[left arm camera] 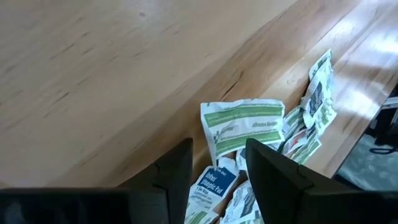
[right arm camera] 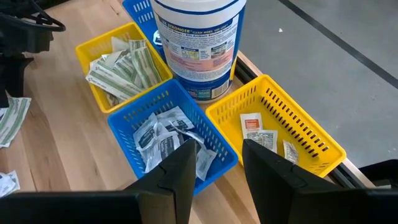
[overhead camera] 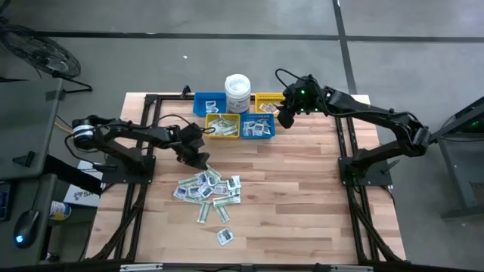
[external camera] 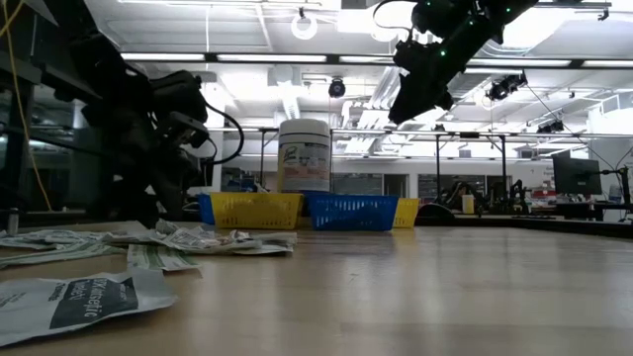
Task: Pick & Place First Aid Supplies
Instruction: Put the green bandage pad into the left yellow bin
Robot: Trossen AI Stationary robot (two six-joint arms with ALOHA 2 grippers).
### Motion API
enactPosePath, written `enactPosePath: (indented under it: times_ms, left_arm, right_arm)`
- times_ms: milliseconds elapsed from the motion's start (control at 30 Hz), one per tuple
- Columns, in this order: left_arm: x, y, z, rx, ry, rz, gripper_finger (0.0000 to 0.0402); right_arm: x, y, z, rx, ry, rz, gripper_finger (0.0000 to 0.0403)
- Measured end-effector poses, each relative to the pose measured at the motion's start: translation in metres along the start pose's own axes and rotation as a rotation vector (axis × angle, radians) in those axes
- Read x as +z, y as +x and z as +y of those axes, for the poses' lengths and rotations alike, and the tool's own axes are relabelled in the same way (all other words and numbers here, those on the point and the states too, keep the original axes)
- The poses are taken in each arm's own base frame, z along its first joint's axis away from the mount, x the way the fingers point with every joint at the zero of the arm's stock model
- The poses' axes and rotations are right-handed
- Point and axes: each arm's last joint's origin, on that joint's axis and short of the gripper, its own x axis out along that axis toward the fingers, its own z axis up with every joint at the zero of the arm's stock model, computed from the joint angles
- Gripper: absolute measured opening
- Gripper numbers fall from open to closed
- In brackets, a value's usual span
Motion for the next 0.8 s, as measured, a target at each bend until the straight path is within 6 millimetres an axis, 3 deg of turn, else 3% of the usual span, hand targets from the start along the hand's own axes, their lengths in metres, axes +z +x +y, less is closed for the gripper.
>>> enactPosePath:
  times_ms: [200, 500, 800]
  left_arm:
    - [0.0028, 0.0055, 0.0014, -0.004, -0.032, 0.004, 0.013]
    - [0.0039, 0.0061, 0.0023, 0.016, -0.041, -0.027, 0.0013]
    - [0.0048, 0.0022, -0.0007, 0.022, -0.012, -0.074, 0.0003]
  right_arm:
    - [0.0, 0.0, 0.0001, 0.003, 0.0, 0.0, 0.0126]
    - [-0.0004, 0.0, 0.0001, 0.005, 0.001, 0.004, 0.0126]
    - [-0.004, -0.0002, 0.0001, 0.011, 0.002, 0.042, 0.0126]
